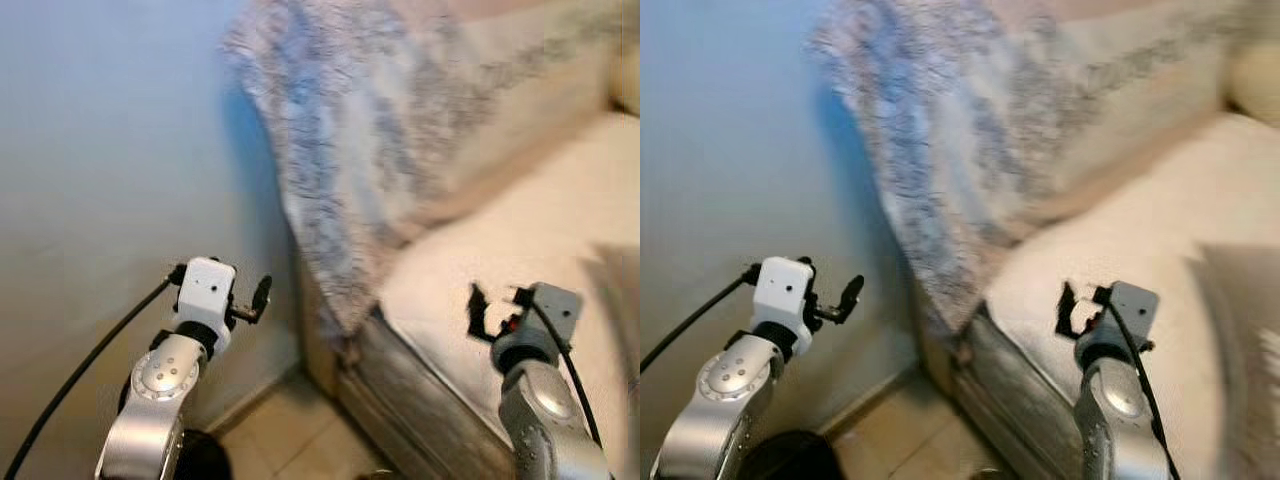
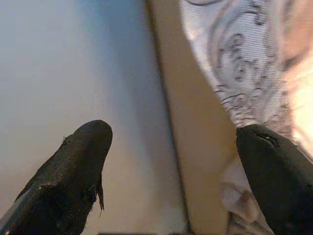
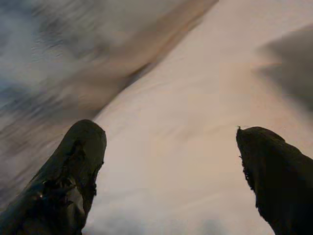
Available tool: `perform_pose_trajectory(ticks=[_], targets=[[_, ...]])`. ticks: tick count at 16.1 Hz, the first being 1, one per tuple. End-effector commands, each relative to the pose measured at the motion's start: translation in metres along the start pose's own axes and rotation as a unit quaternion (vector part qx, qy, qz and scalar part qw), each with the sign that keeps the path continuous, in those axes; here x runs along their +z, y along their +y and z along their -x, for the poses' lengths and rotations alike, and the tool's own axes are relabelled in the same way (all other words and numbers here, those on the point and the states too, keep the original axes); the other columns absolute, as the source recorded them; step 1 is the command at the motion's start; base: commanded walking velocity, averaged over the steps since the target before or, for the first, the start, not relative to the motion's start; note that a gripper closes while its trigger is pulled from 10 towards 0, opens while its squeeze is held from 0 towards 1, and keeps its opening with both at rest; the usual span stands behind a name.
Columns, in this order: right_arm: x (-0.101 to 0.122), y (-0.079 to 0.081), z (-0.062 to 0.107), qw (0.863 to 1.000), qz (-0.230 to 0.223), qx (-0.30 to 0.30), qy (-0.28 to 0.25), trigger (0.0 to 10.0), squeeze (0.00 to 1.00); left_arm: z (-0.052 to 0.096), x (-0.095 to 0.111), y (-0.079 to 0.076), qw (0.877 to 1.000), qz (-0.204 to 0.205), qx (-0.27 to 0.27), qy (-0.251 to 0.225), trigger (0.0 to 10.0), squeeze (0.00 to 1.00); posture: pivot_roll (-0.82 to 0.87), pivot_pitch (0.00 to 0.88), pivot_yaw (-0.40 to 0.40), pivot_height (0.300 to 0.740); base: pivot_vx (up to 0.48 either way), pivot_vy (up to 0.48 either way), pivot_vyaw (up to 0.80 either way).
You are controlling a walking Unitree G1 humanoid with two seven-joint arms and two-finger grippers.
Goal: Clean up the room
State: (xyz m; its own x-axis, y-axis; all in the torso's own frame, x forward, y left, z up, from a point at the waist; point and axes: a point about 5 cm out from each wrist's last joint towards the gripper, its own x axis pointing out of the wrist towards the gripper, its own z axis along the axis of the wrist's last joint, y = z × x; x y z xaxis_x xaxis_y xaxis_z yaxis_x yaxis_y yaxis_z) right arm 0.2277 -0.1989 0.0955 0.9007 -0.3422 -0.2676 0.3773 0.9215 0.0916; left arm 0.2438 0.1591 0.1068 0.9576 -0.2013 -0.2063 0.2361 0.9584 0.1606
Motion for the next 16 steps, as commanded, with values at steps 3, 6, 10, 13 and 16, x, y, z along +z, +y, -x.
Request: perform_pose_trajectory(ticks=[3, 6, 10, 13, 16], targets=[[0.005, 0.004, -0.003, 0.999, -0.007, 0.032, -0.002, 10.0, 0.00, -0.001, 0.001, 0.004, 1.000, -0.001, 0.008, 0.001, 10.0, 0.00, 0.00, 0.000, 0.035, 0.740, 0.000, 0.000, -0.70], [0.004, 0.021, 0.000, 0.996, 0.048, 0.072, -0.004, 10.0, 0.00, -0.001, -0.001, 0.007, 1.000, 0.023, 0.018, -0.001, 10.0, 0.00, 0.00, 0.000, 0.032, 0.740, 0.000, 0.000, -0.72], [0.017, 0.034, 0.003, 0.986, 0.097, 0.129, -0.043, 10.0, 0.00, -0.002, 0.003, 0.008, 0.999, 0.030, 0.019, -0.012, 10.0, 0.00, -0.01, 0.000, 0.030, 0.740, 0.000, 0.000, -0.75], [0.028, 0.042, 0.003, 0.976, 0.137, 0.155, -0.070, 10.0, 0.00, -0.005, 0.007, 0.011, 0.999, 0.036, 0.031, -0.023, 10.0, 0.00, 0.00, 0.000, 0.026, 0.740, 0.000, 0.000, -0.78], [0.018, 0.032, 0.001, 0.984, 0.110, 0.138, -0.036, 10.0, 0.00, -0.006, 0.008, 0.015, 0.998, 0.040, 0.039, -0.026, 10.0, 0.00, 0.00, 0.000, 0.026, 0.740, 0.000, 0.000, -0.78]])
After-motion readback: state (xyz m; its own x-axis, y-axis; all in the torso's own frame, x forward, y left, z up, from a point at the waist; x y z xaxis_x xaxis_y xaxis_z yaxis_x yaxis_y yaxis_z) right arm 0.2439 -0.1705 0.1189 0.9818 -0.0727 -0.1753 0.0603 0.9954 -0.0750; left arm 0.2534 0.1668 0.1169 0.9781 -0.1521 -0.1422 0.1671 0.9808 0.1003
